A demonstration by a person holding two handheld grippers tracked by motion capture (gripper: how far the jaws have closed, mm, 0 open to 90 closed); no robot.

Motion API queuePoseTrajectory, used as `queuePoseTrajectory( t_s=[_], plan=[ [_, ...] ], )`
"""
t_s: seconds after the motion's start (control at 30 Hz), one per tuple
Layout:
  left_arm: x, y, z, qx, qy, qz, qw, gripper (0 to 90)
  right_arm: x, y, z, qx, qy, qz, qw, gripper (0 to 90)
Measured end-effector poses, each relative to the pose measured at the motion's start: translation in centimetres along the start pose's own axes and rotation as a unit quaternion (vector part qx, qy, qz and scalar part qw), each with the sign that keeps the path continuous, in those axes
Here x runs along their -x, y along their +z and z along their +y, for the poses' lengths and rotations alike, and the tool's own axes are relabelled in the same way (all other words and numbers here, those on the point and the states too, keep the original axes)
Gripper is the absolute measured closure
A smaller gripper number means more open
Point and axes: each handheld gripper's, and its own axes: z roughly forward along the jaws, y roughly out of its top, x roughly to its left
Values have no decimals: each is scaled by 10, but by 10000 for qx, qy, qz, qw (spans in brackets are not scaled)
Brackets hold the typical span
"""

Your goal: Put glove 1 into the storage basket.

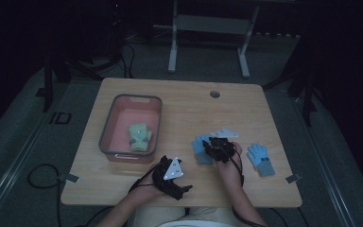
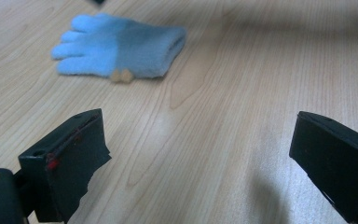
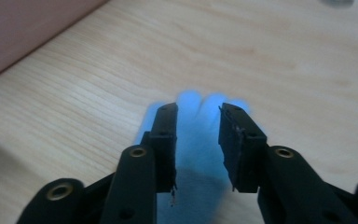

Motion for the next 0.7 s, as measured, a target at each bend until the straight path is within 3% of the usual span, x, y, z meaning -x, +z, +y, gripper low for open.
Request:
queuePoseTrajectory(
  t_s=[0.1, 0.17, 0.27, 0.4, 0.43, 0.53, 0.6, 0.7],
  plan=[
    [0, 0, 0, -5, 9, -4, 10000, 36, 10, -12, 4, 97, -109, 174, 9997, 651],
    [0, 0, 0, -7, 12, -12, 10000, 36, 23, -28, 5, 131, -357, 305, 9988, 623],
    [0, 0, -1, -37, 31, -59, 10000, 36, 36, -39, 1, 52, -422, 306, 9986, 648],
    [0, 0, 0, -15, 0, -71, 10000, 36, 46, -47, -5, 90, -392, 335, 9986, 651],
    [0, 0, 0, -21, 3, -68, 10000, 36, 59, -56, -12, 71, -386, 328, 9987, 648],
    [0, 1, -1, -53, 41, -90, 9999, 36, 78, -66, -21, 147, -279, 306, 9990, 648],
    [1, 1, -1, -56, 50, -84, 9999, 36, 82, -69, -23, 158, -252, 350, 9989, 647],
    [2, 1, -1, -46, 54, -60, 10000, 36, 106, -82, -38, 237, -176, 328, 9990, 629]
  ],
)
